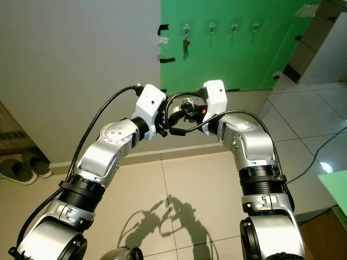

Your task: Hang keys on a hook

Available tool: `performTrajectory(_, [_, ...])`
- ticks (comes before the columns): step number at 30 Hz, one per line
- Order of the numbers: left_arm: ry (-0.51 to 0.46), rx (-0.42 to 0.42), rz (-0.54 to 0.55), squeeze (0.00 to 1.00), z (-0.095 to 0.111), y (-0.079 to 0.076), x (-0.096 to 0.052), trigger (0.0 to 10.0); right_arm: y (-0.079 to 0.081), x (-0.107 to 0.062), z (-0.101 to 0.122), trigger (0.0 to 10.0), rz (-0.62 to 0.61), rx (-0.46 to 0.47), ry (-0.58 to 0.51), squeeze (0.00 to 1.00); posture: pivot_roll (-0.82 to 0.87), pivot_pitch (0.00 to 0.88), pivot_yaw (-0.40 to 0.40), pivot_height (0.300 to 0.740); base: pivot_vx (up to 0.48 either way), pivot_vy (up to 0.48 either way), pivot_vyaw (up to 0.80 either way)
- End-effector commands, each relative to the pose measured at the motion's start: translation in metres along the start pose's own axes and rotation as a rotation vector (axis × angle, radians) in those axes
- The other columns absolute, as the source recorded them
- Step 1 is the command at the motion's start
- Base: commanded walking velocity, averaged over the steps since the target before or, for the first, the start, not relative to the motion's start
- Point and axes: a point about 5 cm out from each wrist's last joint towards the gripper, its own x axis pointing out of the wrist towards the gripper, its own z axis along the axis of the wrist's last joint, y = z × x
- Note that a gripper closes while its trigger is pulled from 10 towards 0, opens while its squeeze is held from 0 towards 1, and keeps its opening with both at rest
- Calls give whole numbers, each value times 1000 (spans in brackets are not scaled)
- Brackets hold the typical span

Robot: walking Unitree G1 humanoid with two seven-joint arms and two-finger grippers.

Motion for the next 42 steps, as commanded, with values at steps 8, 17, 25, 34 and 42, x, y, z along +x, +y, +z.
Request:
performTrajectory(8, [-32, 31, 17, 0, 8, 0, 7, 10000, 3, 0, 6, 0, 9, -16, -23, 0, -76, 0, 30, 740, 0, 0, 0])
performTrajectory(17, [-44, 35, 30, 0, 9, -1, 12, 10000, 6, 2, 7, 0, 21, -17, -24, 0, -75, 0, 27, 740, 0, 0, 0])
performTrajectory(25, [-46, 40, 31, 0, 11, -3, 22, 10000, 11, 2, 9, 0, 35, -15, -28, 0, -85, 0, 29, 740, 0, 0, 0])
performTrajectory(34, [-28, 6, 4, 0, 7, -6, 29, 0, 13, 1, 9, 0, 48, -13, -30, 0, -87, 0, 29, 740, 0, 0, 0])
performTrajectory(42, [-27, 26, -43, 0, 5, -10, 32, 0, 16, 2, 10, 0, 58, -9, -33, 0, -85, 0, 29, 740, 0, 0, 0])
